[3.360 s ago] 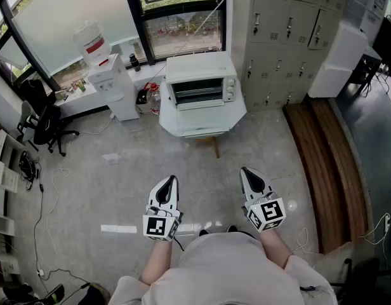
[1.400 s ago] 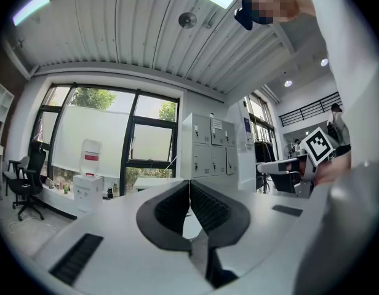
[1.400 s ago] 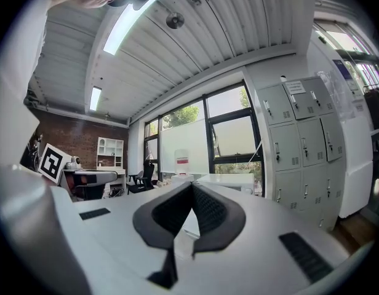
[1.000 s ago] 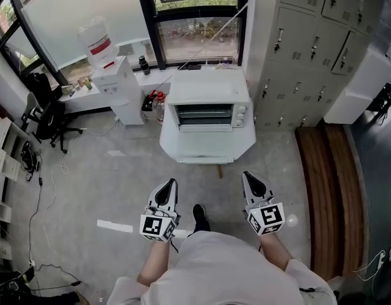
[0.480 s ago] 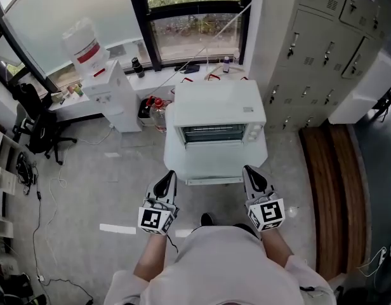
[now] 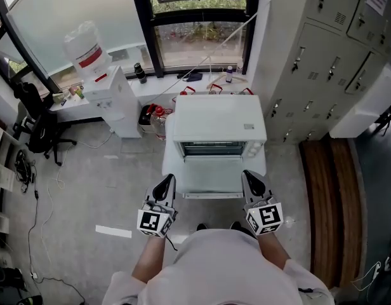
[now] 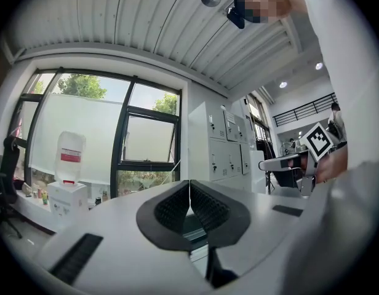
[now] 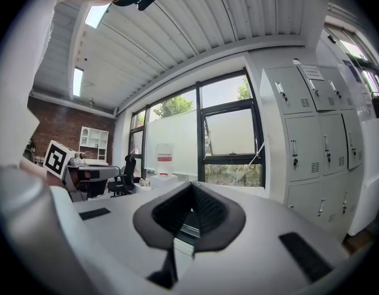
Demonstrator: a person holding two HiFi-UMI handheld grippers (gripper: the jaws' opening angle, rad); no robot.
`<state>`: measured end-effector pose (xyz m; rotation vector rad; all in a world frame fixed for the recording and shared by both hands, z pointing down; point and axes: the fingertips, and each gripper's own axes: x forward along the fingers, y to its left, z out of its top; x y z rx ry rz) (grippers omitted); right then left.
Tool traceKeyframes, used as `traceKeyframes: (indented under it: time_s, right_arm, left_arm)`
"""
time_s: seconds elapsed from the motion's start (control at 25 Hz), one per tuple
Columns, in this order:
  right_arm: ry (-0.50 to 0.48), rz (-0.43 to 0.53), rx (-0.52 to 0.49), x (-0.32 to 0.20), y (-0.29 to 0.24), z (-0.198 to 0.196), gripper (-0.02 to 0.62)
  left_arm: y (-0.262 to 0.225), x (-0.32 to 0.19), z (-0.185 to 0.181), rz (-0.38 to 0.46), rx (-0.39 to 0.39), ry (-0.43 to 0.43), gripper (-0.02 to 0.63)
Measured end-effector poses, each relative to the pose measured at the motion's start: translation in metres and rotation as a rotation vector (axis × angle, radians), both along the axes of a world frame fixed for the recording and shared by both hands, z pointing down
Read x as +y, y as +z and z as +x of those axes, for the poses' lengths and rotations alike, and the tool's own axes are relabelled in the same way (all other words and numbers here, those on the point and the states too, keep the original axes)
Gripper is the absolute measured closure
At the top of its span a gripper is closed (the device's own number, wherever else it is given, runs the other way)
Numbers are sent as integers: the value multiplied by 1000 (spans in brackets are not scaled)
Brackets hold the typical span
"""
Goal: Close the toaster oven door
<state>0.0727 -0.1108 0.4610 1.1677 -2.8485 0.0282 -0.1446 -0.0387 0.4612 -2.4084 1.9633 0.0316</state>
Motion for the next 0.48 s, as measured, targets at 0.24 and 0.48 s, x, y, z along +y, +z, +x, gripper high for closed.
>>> traceKeyframes:
  time_s: [0.24, 0.48]
  right_arm:
    - [-32, 27, 7, -24, -14, -2, 588]
    - [-29, 12, 5, -29, -9, 0, 588]
  left_arm:
    - [-6, -19, 4, 13, 7, -13, 584]
    - [-3, -28, 7, 6, -7, 3, 584]
